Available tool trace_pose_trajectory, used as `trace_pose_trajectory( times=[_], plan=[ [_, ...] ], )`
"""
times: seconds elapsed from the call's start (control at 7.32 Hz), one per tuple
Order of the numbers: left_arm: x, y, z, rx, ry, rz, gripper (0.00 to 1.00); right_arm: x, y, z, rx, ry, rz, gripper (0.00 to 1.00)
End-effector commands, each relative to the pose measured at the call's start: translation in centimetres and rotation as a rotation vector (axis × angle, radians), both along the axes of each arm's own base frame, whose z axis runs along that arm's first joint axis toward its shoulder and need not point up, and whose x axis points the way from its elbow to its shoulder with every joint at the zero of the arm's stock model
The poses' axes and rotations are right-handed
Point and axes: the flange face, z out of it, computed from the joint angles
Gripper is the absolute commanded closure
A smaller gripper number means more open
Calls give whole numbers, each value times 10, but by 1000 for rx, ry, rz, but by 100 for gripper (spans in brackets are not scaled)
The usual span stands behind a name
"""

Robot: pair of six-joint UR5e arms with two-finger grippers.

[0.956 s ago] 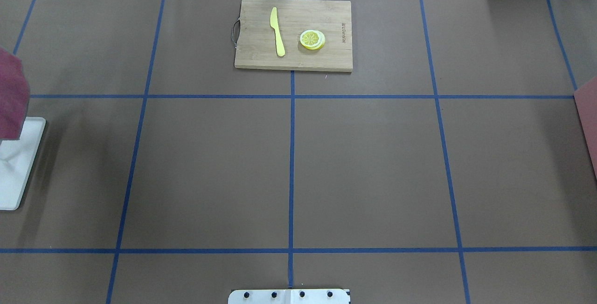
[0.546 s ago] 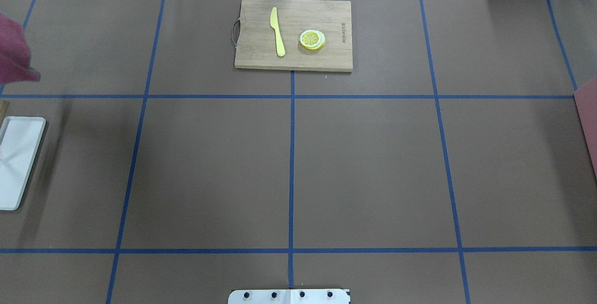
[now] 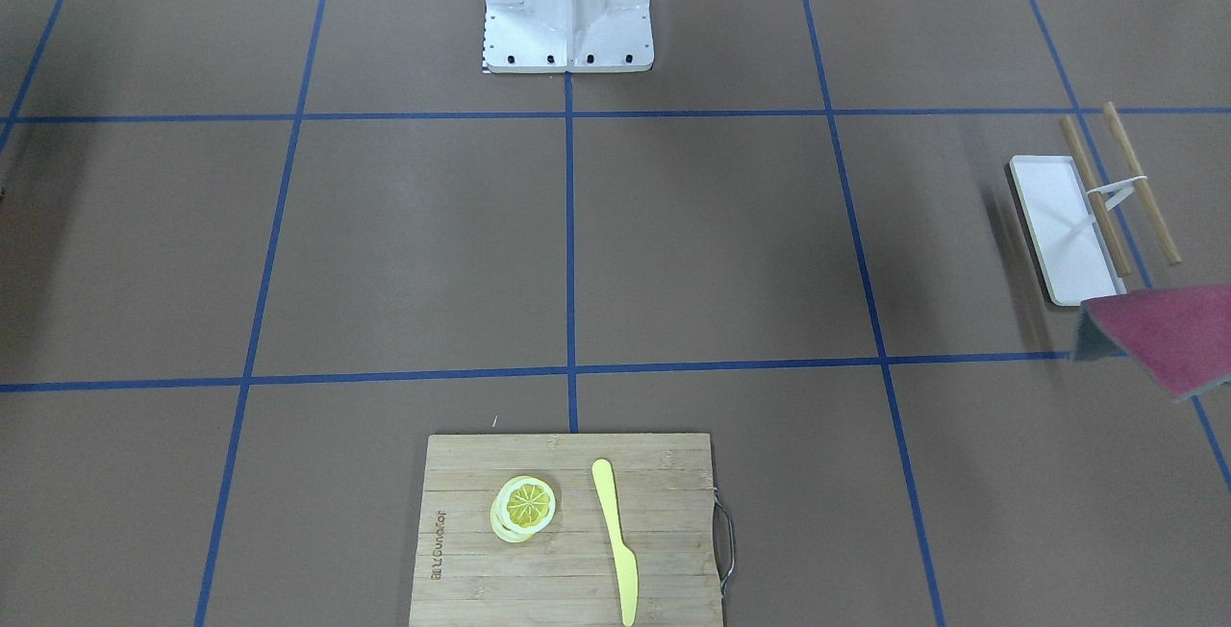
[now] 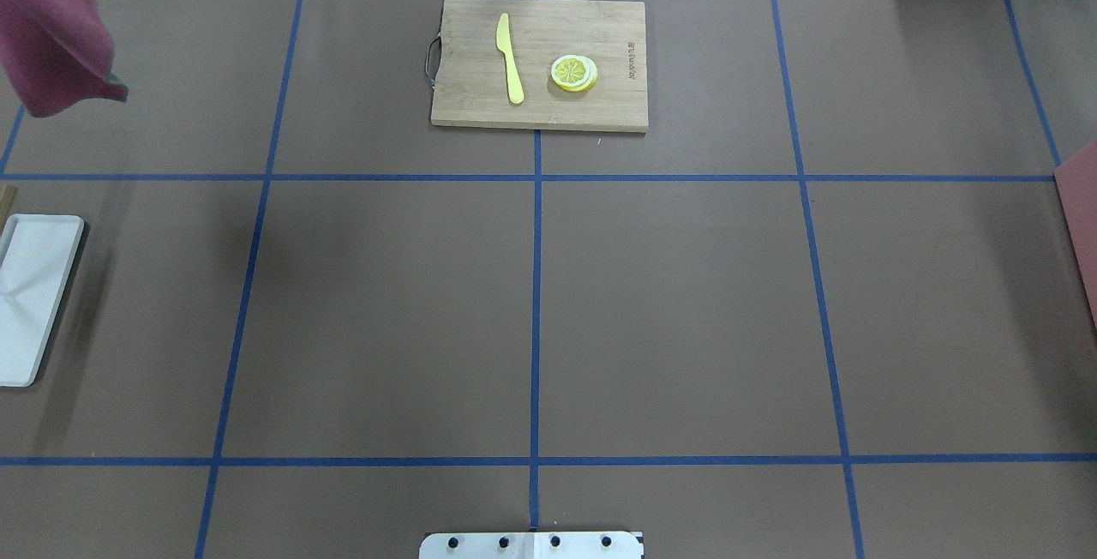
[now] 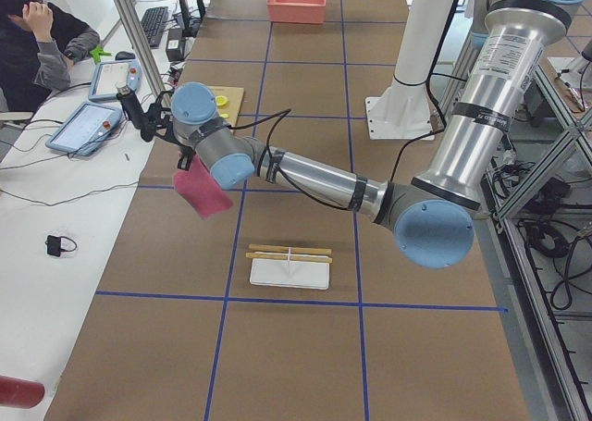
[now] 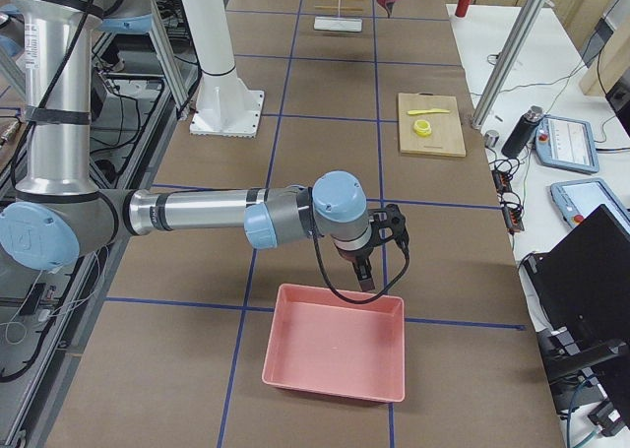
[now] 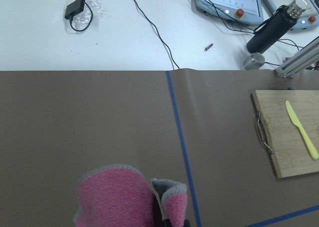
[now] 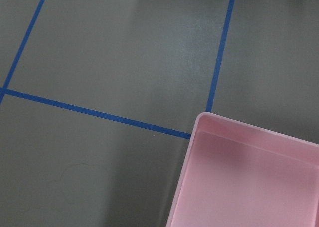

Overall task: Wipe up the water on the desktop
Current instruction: 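Grasp the pink towel on the white tray with the left gripper and lift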

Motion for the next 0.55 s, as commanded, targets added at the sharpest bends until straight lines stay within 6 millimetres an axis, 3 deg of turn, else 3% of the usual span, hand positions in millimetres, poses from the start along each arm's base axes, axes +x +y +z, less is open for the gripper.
trace_pose_trajectory(
  times=[0.0,0.27,0.41],
  plan=[
    [64,9,-52,-64,60,4,100,-51,-31,-44,35,-37,-30,1],
    [123,17,-89,-131,100,-26,100,-117,-42,-88,102,-86,-71,0],
    [141,18,-105,-160,123,-35,100,-143,-45,-111,177,-118,-82,0]
  ],
)
